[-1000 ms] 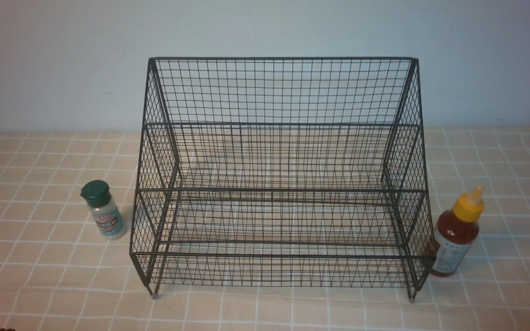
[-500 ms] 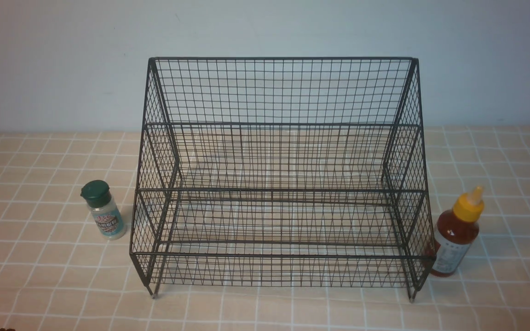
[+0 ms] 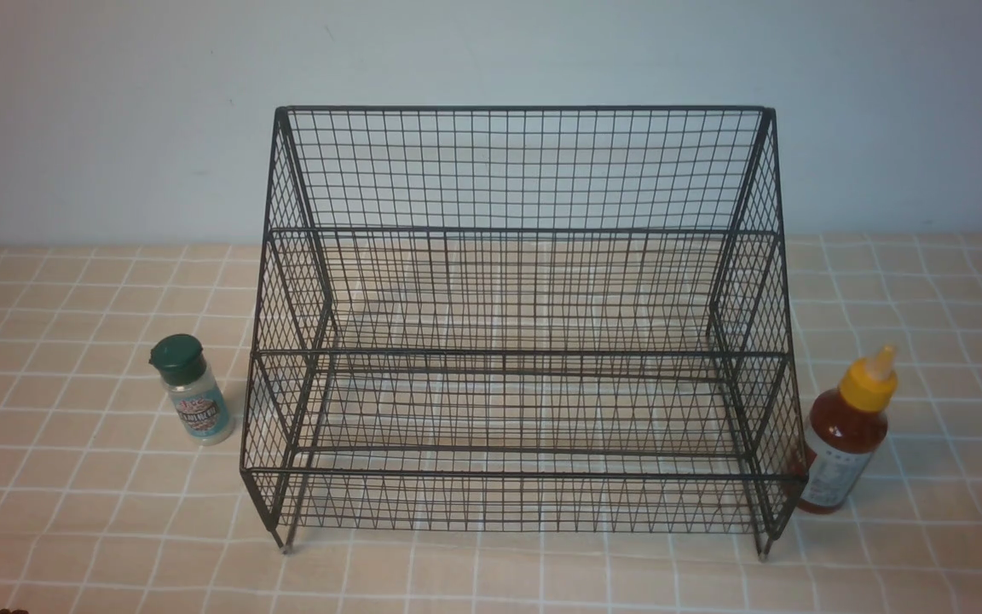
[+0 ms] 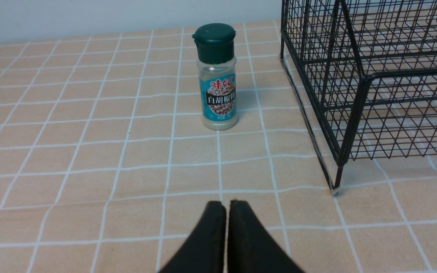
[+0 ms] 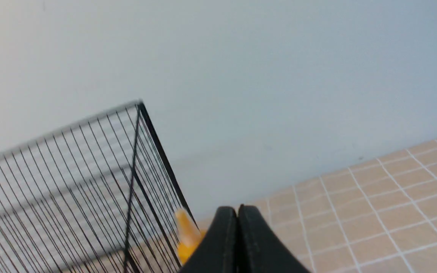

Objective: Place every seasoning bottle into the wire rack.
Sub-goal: Use the right arm to grab the condiment bottle closest to it

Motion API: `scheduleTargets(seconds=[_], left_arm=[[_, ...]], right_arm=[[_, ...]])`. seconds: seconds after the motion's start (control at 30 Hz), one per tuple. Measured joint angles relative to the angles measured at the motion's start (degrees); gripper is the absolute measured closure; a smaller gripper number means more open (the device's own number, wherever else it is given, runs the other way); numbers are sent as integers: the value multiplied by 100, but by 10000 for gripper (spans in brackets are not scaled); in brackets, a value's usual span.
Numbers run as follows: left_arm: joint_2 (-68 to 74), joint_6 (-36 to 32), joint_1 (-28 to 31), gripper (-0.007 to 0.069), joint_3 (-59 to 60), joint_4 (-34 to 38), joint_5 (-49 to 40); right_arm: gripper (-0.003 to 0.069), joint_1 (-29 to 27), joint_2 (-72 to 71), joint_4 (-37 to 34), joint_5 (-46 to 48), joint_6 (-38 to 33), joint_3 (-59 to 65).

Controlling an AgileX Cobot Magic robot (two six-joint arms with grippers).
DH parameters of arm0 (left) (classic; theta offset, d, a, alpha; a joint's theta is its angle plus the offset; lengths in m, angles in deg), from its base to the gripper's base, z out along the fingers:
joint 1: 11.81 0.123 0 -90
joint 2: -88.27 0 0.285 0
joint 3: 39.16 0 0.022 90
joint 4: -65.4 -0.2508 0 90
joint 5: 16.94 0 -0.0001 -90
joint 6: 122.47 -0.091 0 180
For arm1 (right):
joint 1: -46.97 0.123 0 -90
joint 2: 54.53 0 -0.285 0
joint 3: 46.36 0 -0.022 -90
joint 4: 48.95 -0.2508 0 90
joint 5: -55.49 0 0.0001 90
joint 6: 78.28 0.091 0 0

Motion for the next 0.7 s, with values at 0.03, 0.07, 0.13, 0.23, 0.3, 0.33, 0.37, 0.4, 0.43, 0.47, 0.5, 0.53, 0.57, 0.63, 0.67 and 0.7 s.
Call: scheduleTargets(seconds=[0.03, 0.07, 0.13, 0.23, 0.3, 0.33, 0.37, 0.4, 0.43, 0.47, 0.5, 0.53, 0.57, 0.63, 0.67, 0.7], left_arm=[[0, 0, 0, 631, 0, 0, 0], [0, 0, 0, 631, 0, 0, 0], [0, 0, 0, 631, 0, 0, 0], [0, 0, 0, 631, 0, 0, 0], [0, 0, 0, 631, 0, 0, 0], [0, 0, 0, 631, 0, 0, 0], [0, 0, 0, 631, 0, 0, 0], [0, 0, 0, 631, 0, 0, 0], [0, 0, 0, 631, 0, 0, 0], [0, 0, 0, 631, 0, 0, 0], [0, 0, 0, 631, 0, 0, 0], [0, 0, 0, 631, 0, 0, 0], [0, 0, 0, 631, 0, 0, 0], [0, 0, 0, 631, 0, 0, 0], [0, 0, 0, 631, 0, 0, 0], [0, 0, 0, 631, 0, 0, 0]], right_arm=[[671, 0, 0, -222, -145, 41, 0], [671, 0, 0, -358, -237, 61, 0], [671, 0, 0, -550, -415, 75, 0], [671, 0, 0, -555, -481, 75, 0], [671, 0, 0, -562, -583, 83, 1], [671, 0, 0, -562, -658, 118, 1], [671, 0, 0, -572, -837, 173, 1], [671, 0, 0, -578, -814, 234, -116], [671, 0, 0, -569, -708, 249, -300], [671, 0, 17, -539, -572, 249, -515], [671, 0, 102, -503, -352, 233, -774], [671, 0, 263, -434, -56, 191, -1145], [671, 0, 498, -355, 329, 157, -1540], [671, 0, 1156, -164, 1437, 70, -2429], [671, 0, 1559, -77, 2022, -4, -2820], [671, 0, 1986, 5, 2621, -100, -3196]])
